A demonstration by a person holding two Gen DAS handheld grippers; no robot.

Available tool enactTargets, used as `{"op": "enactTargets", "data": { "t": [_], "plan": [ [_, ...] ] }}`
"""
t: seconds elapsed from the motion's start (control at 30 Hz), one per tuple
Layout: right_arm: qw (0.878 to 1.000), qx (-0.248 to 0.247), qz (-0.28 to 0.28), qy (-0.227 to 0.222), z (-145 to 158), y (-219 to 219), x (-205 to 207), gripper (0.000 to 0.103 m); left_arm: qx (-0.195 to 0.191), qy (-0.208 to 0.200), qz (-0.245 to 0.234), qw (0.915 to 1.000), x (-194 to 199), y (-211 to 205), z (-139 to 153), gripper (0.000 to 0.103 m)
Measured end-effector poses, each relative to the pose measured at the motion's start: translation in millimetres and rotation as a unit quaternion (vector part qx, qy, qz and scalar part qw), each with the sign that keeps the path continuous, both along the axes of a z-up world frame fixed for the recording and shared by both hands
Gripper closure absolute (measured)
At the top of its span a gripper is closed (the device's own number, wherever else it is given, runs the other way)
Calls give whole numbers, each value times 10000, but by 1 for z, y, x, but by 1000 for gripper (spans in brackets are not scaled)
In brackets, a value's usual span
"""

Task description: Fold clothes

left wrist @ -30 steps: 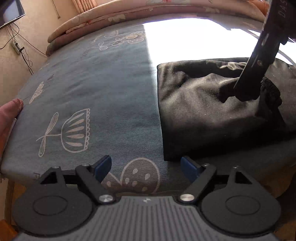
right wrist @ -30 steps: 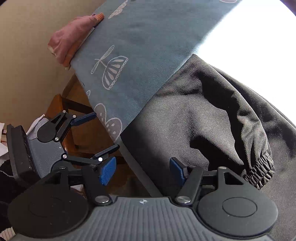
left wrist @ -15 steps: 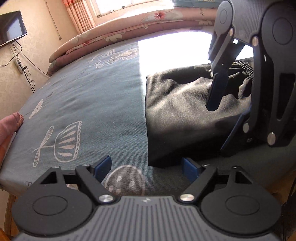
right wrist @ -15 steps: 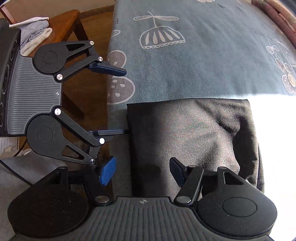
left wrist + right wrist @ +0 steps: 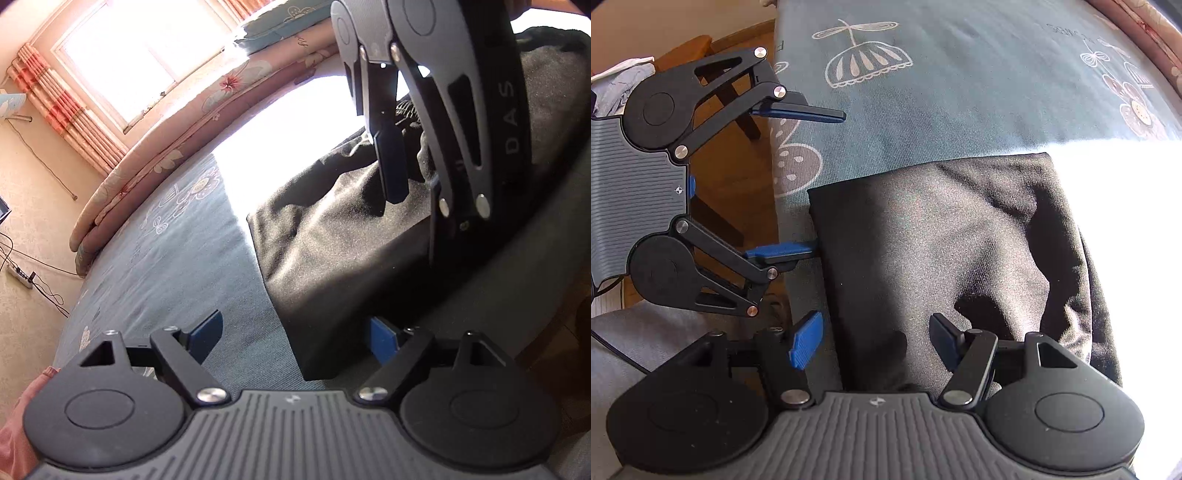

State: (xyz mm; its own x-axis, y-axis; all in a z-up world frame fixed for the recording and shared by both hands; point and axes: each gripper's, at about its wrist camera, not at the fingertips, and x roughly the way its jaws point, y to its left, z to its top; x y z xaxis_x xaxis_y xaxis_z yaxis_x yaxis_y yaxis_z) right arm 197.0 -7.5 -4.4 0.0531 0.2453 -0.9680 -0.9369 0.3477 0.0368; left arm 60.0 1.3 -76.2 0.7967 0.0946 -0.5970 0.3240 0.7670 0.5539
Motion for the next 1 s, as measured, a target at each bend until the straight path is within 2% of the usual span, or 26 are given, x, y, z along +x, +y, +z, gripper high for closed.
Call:
{"op": "enactTargets", "data": {
  "t": [0.13, 0.33, 0.43, 0.53, 0.73, 0.9, 1.0],
  "plan": [
    [9999, 17, -151, 22, -1, -3, 2, 35, -85, -10, -65, 9999, 6, -1, 0, 20],
    [9998, 31, -186, 8, 2, -7, 2, 35, -619, 113, -217, 9978, 4, -3, 9, 20],
    [9996, 30, -274, 36, 1, -10, 3, 35, -485, 66, -230, 9985, 5, -6, 5, 20],
    [9994, 43, -350, 63, 0, -11, 3, 35, -430, -129, -16, 9990, 10, -1, 1, 20],
    [9995, 42, -311, 7, 2, -17, 1, 35, 96, -12, 60, 9999, 8, 20, -9, 20],
    [9988, 45, -476, 71, 0, -22, 2, 34, 182, -31, 117, 9998, 3, 31, -8, 18],
    [9988, 57, -481, 86, 0, -23, 1, 34, 371, -39, 60, 9993, 4, 25, -9, 18]
  ]
}}
